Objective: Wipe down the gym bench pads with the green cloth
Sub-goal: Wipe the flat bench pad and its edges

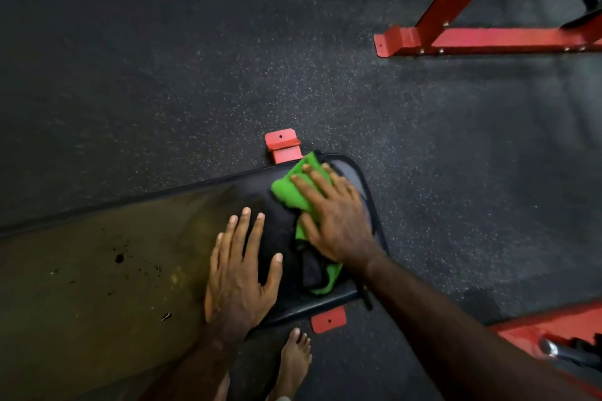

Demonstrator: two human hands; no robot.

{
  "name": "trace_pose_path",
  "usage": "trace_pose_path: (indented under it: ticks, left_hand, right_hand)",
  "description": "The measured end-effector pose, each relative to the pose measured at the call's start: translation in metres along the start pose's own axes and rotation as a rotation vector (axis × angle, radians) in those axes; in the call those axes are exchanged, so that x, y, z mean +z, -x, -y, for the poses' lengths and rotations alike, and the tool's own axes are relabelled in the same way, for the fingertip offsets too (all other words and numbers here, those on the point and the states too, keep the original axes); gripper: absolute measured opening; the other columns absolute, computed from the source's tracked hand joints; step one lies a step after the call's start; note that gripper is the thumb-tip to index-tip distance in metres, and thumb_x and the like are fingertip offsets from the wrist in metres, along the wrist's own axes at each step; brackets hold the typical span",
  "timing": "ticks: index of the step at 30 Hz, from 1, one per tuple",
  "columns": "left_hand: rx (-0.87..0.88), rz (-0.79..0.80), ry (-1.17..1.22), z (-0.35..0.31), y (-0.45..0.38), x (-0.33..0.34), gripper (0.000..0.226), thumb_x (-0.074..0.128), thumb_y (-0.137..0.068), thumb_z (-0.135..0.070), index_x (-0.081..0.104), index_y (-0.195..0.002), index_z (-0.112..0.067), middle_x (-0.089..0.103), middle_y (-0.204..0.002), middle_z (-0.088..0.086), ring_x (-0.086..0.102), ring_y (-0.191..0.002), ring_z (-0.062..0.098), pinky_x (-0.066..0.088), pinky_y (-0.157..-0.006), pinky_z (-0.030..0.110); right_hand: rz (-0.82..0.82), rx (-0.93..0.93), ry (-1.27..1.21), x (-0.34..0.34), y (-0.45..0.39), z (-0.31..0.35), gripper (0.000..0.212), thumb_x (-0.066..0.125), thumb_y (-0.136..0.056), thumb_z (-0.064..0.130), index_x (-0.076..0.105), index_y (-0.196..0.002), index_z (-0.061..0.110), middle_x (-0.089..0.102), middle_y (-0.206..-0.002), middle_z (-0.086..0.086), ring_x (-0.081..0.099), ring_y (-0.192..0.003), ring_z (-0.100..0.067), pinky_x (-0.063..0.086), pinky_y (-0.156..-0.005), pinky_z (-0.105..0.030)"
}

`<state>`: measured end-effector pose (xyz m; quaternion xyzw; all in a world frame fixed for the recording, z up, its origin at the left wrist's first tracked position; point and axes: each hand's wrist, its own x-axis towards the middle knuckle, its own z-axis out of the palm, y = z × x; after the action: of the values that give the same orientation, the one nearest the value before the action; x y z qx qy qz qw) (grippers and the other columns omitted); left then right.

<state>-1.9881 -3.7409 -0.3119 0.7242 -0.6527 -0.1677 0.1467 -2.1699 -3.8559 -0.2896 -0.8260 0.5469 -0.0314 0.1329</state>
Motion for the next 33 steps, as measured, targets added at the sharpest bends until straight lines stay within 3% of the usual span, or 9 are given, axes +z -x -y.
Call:
trace_pose_path:
  ticks: [5,8,10,12,18,21,25,30,33]
  left_hand:
    - [0.008,0.014,0.004,0.002,0.000,0.001,0.070,0.041,-0.100,-0.051,0.032,-0.162,-0.019,0.018,-0.172,0.000,0.012,-0.160,0.018,0.019,-0.127,0.046]
    - [0.032,0.018,0.058,0.005,0.002,-0.003,0.076,0.042,-0.097,-0.047,0.027,-0.163,-0.013,0.018,-0.172,0.002,0.013,-0.160,0.019,0.024,-0.125,0.050]
    - [0.043,0.007,0.134,0.005,0.001,-0.007,0.081,0.045,-0.095,-0.047,0.024,-0.163,-0.008,0.019,-0.171,0.005,0.014,-0.159,0.021,0.024,-0.125,0.051]
    - [0.028,-0.029,0.267,0.005,-0.001,-0.011,0.078,0.047,-0.097,-0.046,0.026,-0.162,-0.008,0.020,-0.171,0.005,0.016,-0.159,0.020,0.023,-0.126,0.048]
    - [-0.134,-0.179,0.289,0.043,0.019,-0.030,0.063,0.049,-0.100,-0.045,0.043,-0.156,-0.018,0.029,-0.169,0.001,0.021,-0.157,0.017,0.021,-0.127,0.044]
    - [-0.249,-0.219,0.256,0.083,0.027,-0.048,0.059,0.045,-0.102,-0.046,0.046,-0.155,-0.019,0.034,-0.166,0.003,0.025,-0.156,0.021,0.023,-0.126,0.044]
    - [-0.340,-0.184,0.175,0.136,0.035,-0.074,0.062,0.042,-0.103,-0.050,0.040,-0.158,-0.022,0.028,-0.169,0.000,0.019,-0.158,0.021,0.019,-0.127,0.042]
    - [-0.343,-0.163,0.114,0.170,0.046,-0.087,0.063,0.045,-0.103,-0.047,0.035,-0.160,-0.021,0.024,-0.170,-0.001,0.016,-0.158,0.019,0.016,-0.126,0.038]
    - [-0.369,-0.188,0.098,0.179,0.055,-0.093,0.063,0.048,-0.102,-0.044,0.037,-0.159,-0.020,0.026,-0.169,0.002,0.019,-0.157,0.022,0.018,-0.126,0.039]
  right_hand:
    - [-0.171,0.544,-0.118,0.003,-0.026,0.036,0.069,0.043,-0.084,0.043,0.049,-0.151,0.028,0.041,-0.162,-0.004,0.030,-0.152,-0.036,0.027,-0.122,-0.058]
    - [-0.064,0.277,-0.116,0.012,-0.009,0.072,0.071,0.043,-0.085,0.042,0.046,-0.154,0.030,0.038,-0.165,-0.006,0.025,-0.155,-0.036,0.023,-0.124,-0.057]
    - [0.037,-0.022,-0.099,0.012,-0.003,0.060,0.072,0.047,-0.085,0.041,0.043,-0.157,0.031,0.036,-0.166,-0.005,0.025,-0.156,-0.035,0.025,-0.123,-0.057]
    - [0.055,-0.126,-0.042,0.010,-0.011,0.038,0.073,0.051,-0.087,0.040,0.042,-0.158,0.028,0.033,-0.167,-0.005,0.026,-0.156,-0.034,0.029,-0.121,-0.057]
    - [-0.093,0.379,-0.099,0.026,-0.021,0.117,0.071,0.043,-0.087,0.040,0.044,-0.155,0.022,0.036,-0.165,-0.010,0.025,-0.154,-0.039,0.024,-0.122,-0.061]
    - [-0.015,0.146,-0.043,0.037,-0.016,0.158,0.069,0.041,-0.091,0.045,0.042,-0.157,0.025,0.036,-0.165,-0.009,0.024,-0.155,-0.039,0.022,-0.124,-0.059]
    - [0.078,-0.198,-0.006,0.035,-0.026,0.140,0.065,0.043,-0.098,0.047,0.036,-0.160,0.029,0.031,-0.168,-0.007,0.024,-0.156,-0.035,0.025,-0.124,-0.056]
    - [-0.056,0.234,-0.088,0.043,-0.044,0.182,0.062,0.044,-0.097,0.043,0.043,-0.155,0.020,0.036,-0.165,-0.011,0.027,-0.153,-0.038,0.024,-0.124,-0.057]
    - [0.043,0.027,-0.078,0.057,-0.021,0.235,0.063,0.042,-0.101,0.043,0.034,-0.160,0.023,0.027,-0.169,-0.010,0.017,-0.157,-0.036,0.018,-0.126,-0.057]
